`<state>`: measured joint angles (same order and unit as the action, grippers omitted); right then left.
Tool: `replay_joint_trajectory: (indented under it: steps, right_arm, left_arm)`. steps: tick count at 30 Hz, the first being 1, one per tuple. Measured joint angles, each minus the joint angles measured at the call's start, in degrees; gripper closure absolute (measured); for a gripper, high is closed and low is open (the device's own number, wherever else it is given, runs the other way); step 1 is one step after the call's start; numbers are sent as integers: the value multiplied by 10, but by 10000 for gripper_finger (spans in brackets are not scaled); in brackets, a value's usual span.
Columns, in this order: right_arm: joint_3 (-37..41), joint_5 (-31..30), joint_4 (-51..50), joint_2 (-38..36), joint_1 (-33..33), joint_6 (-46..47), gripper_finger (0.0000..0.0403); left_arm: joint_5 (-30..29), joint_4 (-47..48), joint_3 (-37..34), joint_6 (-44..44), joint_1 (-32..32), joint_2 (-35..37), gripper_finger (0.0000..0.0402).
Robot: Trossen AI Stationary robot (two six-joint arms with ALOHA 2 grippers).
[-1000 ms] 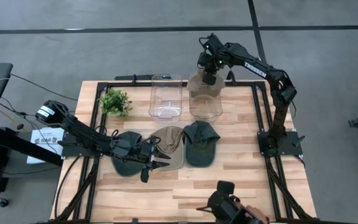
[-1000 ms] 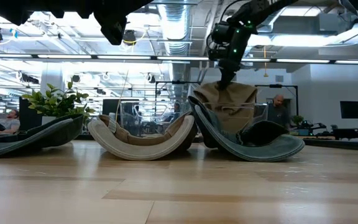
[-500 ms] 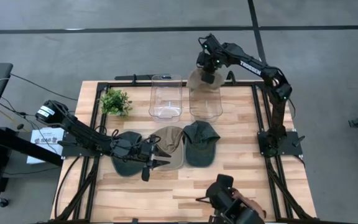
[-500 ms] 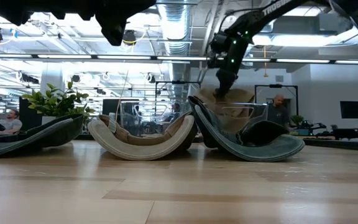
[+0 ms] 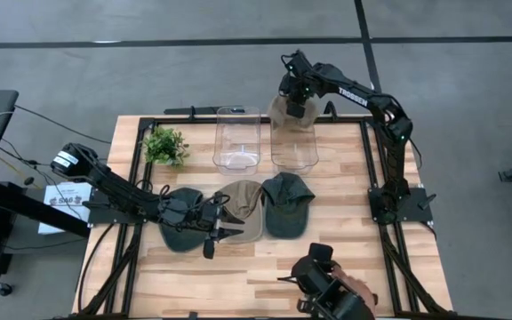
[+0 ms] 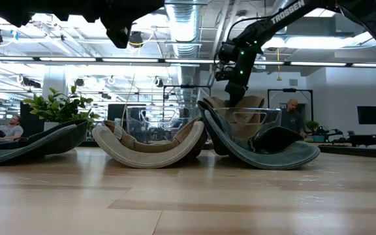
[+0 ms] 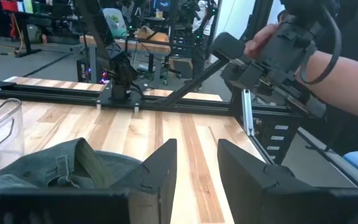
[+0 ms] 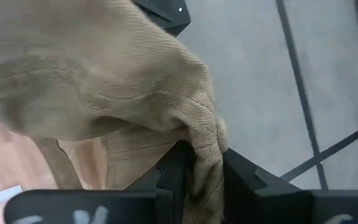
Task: Pick & Place hat
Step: Put the right brown cap into the right transparent bin
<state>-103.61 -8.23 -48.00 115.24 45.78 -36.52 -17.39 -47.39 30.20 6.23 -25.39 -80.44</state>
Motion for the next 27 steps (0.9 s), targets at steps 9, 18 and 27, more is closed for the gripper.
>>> replay_joint_trajectory:
  steps: [9,18,27]
  right_arm:
    - [0,-26,27,-1,1,-16,335]
    - [0,-47,4,-1,-7,-50,337]
    - [0,-122,6,-1,-31,-99,337]
  left_arm:
    - [0,4,0,0,0,0,289]
    - [0,20,0,2,0,0,289]
    - [0,21,0,2,0,0,289]
